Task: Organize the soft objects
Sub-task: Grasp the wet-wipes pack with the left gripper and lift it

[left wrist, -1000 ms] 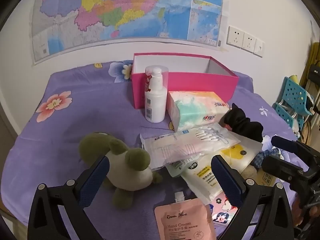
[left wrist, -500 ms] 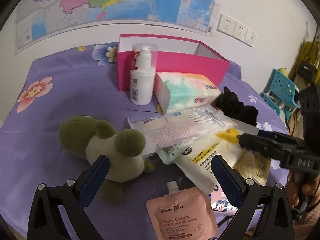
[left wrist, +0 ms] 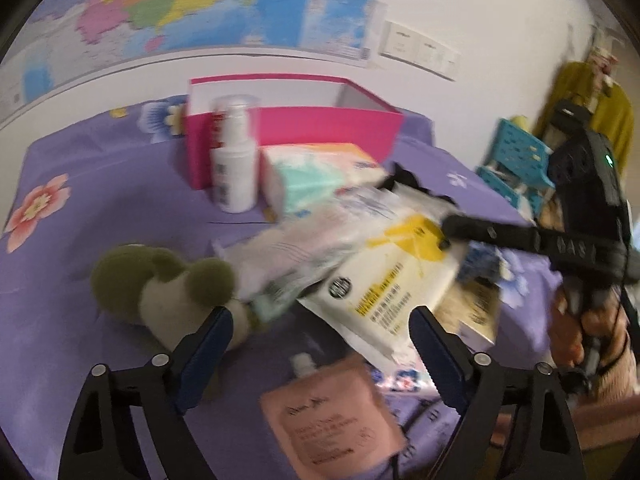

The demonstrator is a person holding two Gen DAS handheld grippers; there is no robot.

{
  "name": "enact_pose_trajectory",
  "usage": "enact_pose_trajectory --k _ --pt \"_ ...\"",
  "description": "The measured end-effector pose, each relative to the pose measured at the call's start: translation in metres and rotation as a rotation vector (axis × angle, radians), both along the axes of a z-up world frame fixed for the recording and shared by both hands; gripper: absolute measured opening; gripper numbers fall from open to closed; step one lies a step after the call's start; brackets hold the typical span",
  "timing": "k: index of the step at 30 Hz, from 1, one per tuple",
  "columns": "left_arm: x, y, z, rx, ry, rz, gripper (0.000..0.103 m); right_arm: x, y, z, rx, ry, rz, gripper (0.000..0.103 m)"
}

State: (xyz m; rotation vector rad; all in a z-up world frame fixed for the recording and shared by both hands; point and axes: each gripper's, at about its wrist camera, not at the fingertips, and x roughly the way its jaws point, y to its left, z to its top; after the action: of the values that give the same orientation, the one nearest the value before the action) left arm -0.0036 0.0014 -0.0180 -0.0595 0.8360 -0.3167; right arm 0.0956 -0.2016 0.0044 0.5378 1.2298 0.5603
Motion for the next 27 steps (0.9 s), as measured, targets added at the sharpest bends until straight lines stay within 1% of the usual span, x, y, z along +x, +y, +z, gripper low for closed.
enact_pose_trajectory --k 2,4,7,10,11,15,18,21,24,27 --pt "-0.001 -0.008 -0.003 -0.02 0.021 -0.066 0.089 0.0 -0.007 0.006 0.022 -0.014 -0.028 0.01" --pt "0.001 -0.015 -0.005 -0.034 0.035 -0.096 0.089 0.0 -0.012 0.011 0.032 -0.028 -0.05 0.009" --pt "0.007 -0.024 -0.012 -0.095 0.088 -0.16 0.089 0.002 -0.018 0.018 0.043 -0.044 -0.074 0.009" --pt "0.018 -0.028 -0.018 -0.134 0.136 -0.188 0.088 0.004 -0.022 0.018 0.07 -0.044 -0.091 0.009" --pt "0.02 -0.029 -0.019 -0.151 0.147 -0.192 0.084 0.003 -0.025 0.019 0.083 -0.045 -0.1 0.009" --pt "0.032 -0.034 -0.023 -0.242 0.194 -0.241 0.078 0.004 -0.026 0.019 0.114 -0.045 -0.105 0.009" --pt "0.034 -0.033 -0.022 -0.288 0.2 -0.251 0.074 0.003 -0.025 0.017 0.122 -0.039 -0.104 0.009" --pt "0.039 -0.03 -0.022 -0.365 0.223 -0.266 0.072 0.003 -0.027 0.018 0.126 -0.039 -0.106 0.009" --pt "0.042 -0.028 -0.017 -0.374 0.212 -0.256 0.067 0.001 -0.029 0.023 0.143 -0.049 -0.111 0.009" --pt "0.041 -0.027 -0.01 -0.404 0.197 -0.266 0.057 0.002 -0.031 0.032 0.162 -0.071 -0.114 0.009"
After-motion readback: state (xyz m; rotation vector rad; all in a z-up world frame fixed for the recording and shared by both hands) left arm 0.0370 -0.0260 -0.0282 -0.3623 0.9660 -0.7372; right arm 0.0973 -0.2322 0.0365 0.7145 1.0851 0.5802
